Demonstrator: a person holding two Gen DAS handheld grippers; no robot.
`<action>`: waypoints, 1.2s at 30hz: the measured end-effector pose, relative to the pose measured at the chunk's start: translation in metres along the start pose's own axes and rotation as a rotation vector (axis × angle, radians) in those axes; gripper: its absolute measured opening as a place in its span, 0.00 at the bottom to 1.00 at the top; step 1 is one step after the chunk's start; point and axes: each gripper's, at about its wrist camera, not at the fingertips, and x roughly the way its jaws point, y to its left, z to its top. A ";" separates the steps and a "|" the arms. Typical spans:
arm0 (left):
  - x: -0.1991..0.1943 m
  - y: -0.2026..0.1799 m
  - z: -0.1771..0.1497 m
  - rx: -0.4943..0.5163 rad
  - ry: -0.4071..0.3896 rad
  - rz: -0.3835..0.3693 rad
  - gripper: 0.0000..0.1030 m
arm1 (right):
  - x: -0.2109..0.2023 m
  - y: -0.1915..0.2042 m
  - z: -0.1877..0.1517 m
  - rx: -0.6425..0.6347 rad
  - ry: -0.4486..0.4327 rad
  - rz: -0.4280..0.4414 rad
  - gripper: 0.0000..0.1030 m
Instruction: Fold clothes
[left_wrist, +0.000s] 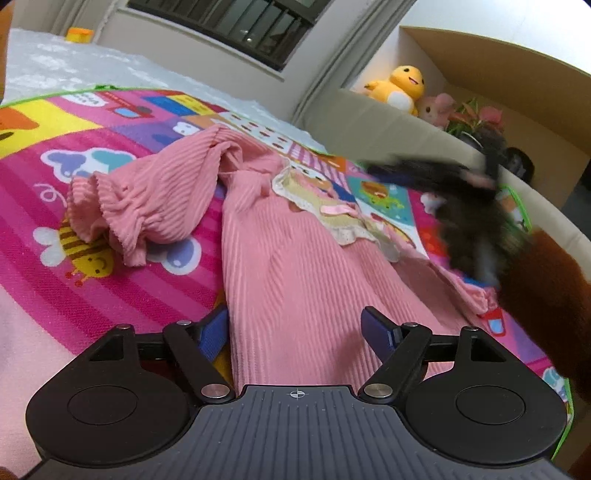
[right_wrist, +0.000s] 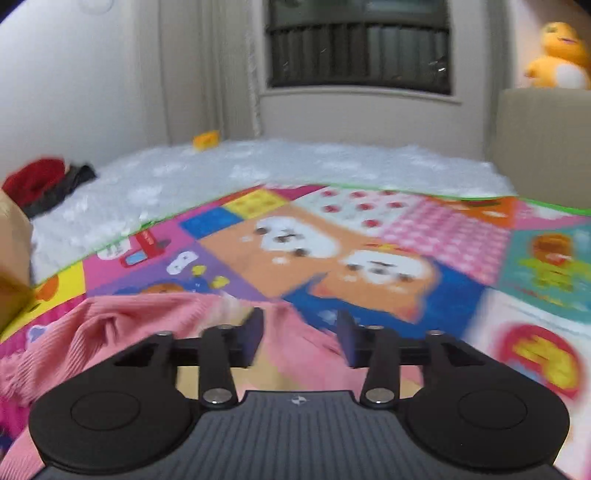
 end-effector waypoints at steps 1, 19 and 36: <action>0.000 0.000 0.000 0.001 0.001 0.003 0.79 | -0.007 -0.008 -0.007 0.004 0.004 -0.014 0.44; -0.017 -0.041 -0.005 0.091 0.078 0.131 0.90 | -0.125 -0.058 -0.109 0.052 -0.130 -0.100 0.77; -0.048 -0.134 -0.046 0.410 0.173 0.043 0.91 | -0.143 0.133 -0.099 -0.407 -0.197 0.156 0.02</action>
